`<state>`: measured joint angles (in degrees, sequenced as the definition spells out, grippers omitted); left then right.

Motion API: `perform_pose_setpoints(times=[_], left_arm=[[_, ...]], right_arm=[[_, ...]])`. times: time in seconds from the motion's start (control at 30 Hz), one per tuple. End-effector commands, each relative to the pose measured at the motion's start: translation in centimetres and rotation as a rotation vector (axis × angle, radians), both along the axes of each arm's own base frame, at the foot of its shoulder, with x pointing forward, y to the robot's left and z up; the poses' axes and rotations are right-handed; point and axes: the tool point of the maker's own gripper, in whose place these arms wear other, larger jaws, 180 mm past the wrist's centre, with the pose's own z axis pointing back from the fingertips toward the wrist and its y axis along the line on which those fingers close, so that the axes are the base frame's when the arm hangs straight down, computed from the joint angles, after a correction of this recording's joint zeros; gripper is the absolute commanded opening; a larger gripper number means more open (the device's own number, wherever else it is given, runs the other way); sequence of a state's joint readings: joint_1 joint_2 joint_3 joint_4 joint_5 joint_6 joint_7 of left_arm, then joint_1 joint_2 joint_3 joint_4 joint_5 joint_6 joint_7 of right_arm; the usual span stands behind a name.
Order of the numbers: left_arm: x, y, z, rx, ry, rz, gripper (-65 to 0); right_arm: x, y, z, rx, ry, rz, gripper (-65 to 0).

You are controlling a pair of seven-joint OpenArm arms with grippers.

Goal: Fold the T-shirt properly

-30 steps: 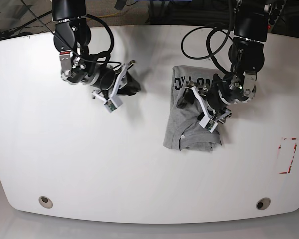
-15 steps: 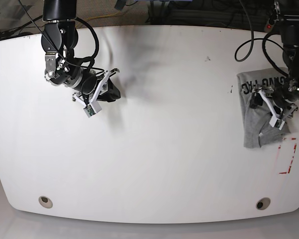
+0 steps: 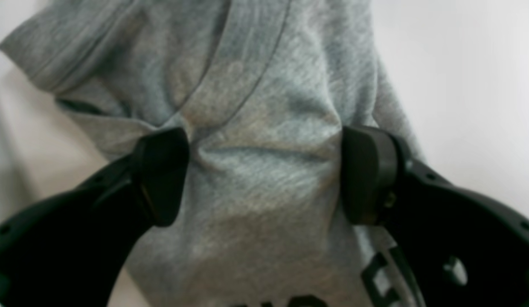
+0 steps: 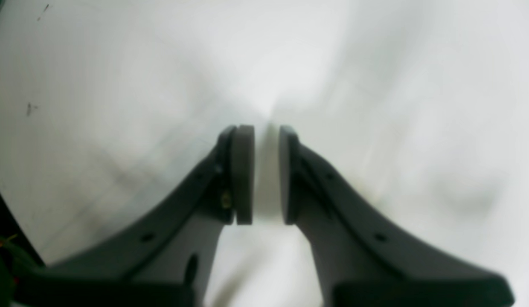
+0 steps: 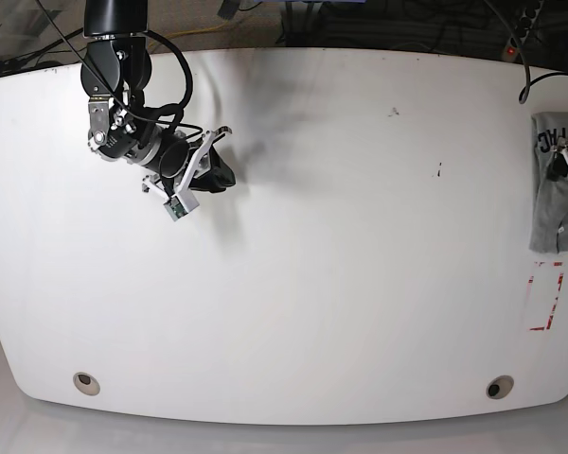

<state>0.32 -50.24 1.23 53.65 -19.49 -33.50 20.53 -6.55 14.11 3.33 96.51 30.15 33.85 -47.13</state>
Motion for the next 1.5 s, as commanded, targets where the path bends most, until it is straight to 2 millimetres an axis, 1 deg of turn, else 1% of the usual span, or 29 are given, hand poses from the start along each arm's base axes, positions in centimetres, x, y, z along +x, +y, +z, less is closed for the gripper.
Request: perform_pose_setpoints(times=[0.0,0.07,0.17,0.23,0.3,0.37,0.43,0.5,0.57,0.6,0.67,0.73,0.77,0.83,0.9,0.97,1.03,1.07,1.1,1.17,1.27,1.37,1.43,1.47], left_arm=[[0.6,1.6,2.4,0.070,0.001,-0.038,-14.3],[1.4,0.7,3.7,0.063,-0.020,-0.094,-14.4],[3.1,-0.3,6.4,0.050,-0.098,-0.145,-14.4],[3.2,-0.6,7.6,0.058,-0.136,-0.151,-14.4],[3.6,-1.9,8.3,0.045,-0.181,-0.166,-14.4],[4.8,-4.5,9.3,0.025,-0.251,-0.208,-14.4],[5.3,-7.0,9.1,0.008,-0.281,-0.250,-14.4],[5.6,-9.0,8.7,-0.001,-0.318,-0.260,-14.6],[6.5,-11.4,8.4,-0.016,-0.398,-0.243,-14.6],[6.8,-12.3,8.4,-0.022,-0.430,-0.236,-14.6],[7.5,-15.1,8.3,-0.071,-0.533,-0.216,-14.6],[7.5,-17.0,8.1,-0.110,-0.601,-0.204,-14.6],[7.5,-18.3,8.2,-0.139,-0.658,-0.194,-14.6],[7.4,-19.5,8.6,-0.172,-0.742,-0.173,-14.6],[7.1,-20.6,8.5,-0.203,-0.818,-0.124,-14.6],[6.3,-21.5,8.0,-0.211,-0.857,-0.077,-14.6],[5.5,-22.2,7.4,-0.208,-0.859,-0.046,-14.6],[4.9,-22.8,7.4,-0.209,-0.865,-0.027,-14.6],[3.9,-23.5,7.0,-0.219,-0.857,-0.011,-14.6],[2.4,-24.4,6.5,-0.238,-0.838,0.004,-14.6],[-0.5,-25.7,5.8,-0.264,-0.802,0.027,-14.6],[-3.5,-27.1,5.2,-0.292,-0.760,0.063,-14.6],[-6.1,-27.9,4.8,-0.306,-0.718,0.091,-14.6],[-7.0,-28.1,4.7,-0.308,-0.702,0.098,-14.6]], right_arm=[[0.8,0.2,1.8,0.020,-0.063,0.006,-56.3],[0.9,0.4,2.2,0.022,-0.074,0.010,-56.3],[0.9,0.4,2.4,0.022,-0.079,0.010,-56.3],[1.0,0.3,2.4,0.022,-0.080,0.007,-56.3],[1.1,0.2,2.4,0.021,-0.083,0.002,-56.3],[1.4,-0.1,2.4,0.011,-0.088,-0.002,-56.3],[1.4,-0.5,2.0,-0.042,-0.093,-0.002,-56.3],[1.6,-1.1,1.5,-0.110,-0.104,-0.005,-56.3],[2.2,-1.1,1.2,-0.162,-0.142,-0.019,-56.3],[2.5,-1.1,1.2,-0.180,-0.161,-0.029,-56.1],[3.3,-1.7,1.4,-0.221,-0.241,-0.065,-55.8],[3.4,-1.4,1.2,-0.229,-0.285,-0.090,-55.8],[3.4,-1.5,1.2,-0.235,-0.322,-0.114,-55.8],[3.8,-2.2,1.8,-0.239,-0.385,-0.165,-55.6],[4.0,-2.8,2.0,-0.238,-0.425,-0.210,-55.6],[4.0,-3.3,2.2,-0.230,-0.447,-0.251,-55.6],[3.5,-4.0,1.8,-0.240,-0.436,-0.269,-55.6],[2.9,-4.5,1.4,-0.246,-0.423,-0.278,-55.6],[2.5,-4.9,1.6,-0.255,-0.426,-0.281,-55.6],[2.0,-4.9,1.6,-0.259,-0.423,-0.279,-55.6],[0.1,-5.0,1.5,-0.230,-0.405,-0.284,-55.6],[-1.7,-5.7,1.3,-0.193,-0.380,-0.288,-55.6],[-3.3,-6.2,0.8,-0.169,-0.349,-0.291,-55.8],[-3.8,-6.3,0.7,-0.159,-0.339,-0.291,-56.0]])
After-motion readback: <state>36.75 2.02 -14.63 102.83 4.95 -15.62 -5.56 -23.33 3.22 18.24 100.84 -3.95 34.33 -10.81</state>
